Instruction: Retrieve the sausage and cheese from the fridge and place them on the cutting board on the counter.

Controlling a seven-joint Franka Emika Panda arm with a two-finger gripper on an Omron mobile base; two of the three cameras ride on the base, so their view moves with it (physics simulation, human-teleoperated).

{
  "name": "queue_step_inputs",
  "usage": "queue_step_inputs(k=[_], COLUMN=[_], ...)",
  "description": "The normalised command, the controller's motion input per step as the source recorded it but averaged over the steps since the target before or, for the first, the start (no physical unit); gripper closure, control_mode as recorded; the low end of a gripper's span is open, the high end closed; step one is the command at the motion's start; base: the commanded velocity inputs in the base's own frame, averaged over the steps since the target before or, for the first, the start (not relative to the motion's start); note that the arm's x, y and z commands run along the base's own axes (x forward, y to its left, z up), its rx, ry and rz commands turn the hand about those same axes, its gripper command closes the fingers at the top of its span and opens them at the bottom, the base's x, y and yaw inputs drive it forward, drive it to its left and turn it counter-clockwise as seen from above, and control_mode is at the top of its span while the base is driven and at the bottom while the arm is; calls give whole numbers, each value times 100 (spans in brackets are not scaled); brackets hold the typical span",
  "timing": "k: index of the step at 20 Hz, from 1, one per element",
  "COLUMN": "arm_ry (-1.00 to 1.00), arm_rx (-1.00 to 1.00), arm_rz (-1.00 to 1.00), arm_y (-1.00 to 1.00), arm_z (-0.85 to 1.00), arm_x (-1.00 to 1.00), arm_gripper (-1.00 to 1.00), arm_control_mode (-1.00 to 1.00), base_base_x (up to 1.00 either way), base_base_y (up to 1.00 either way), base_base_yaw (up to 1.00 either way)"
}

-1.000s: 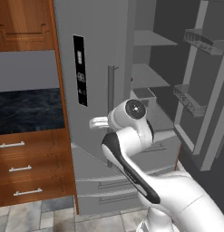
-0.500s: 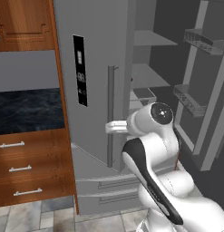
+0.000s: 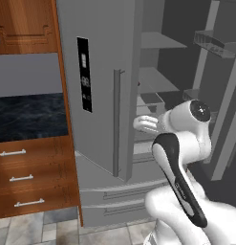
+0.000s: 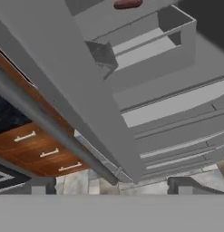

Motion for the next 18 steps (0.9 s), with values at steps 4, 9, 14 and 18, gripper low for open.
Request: queue_step_inputs(k=[4,9,14,18], arm_ry=[19,4,5,4], arm_rx=[22,30,19,12], arm_rz=[-7,-7,-16,-18], arm_y=[-43,-18,1,25], arm_z=[30,20,11,0], arm_x=[29,56,60,65], arm_gripper=[-100,-100,-100,-100], arm_control_mode=[-100,-100,-100,-100], base_base_x=[0,0,0,0], base_base_y=[0,0,0,0], base_base_yaw=[0,0,0,0])
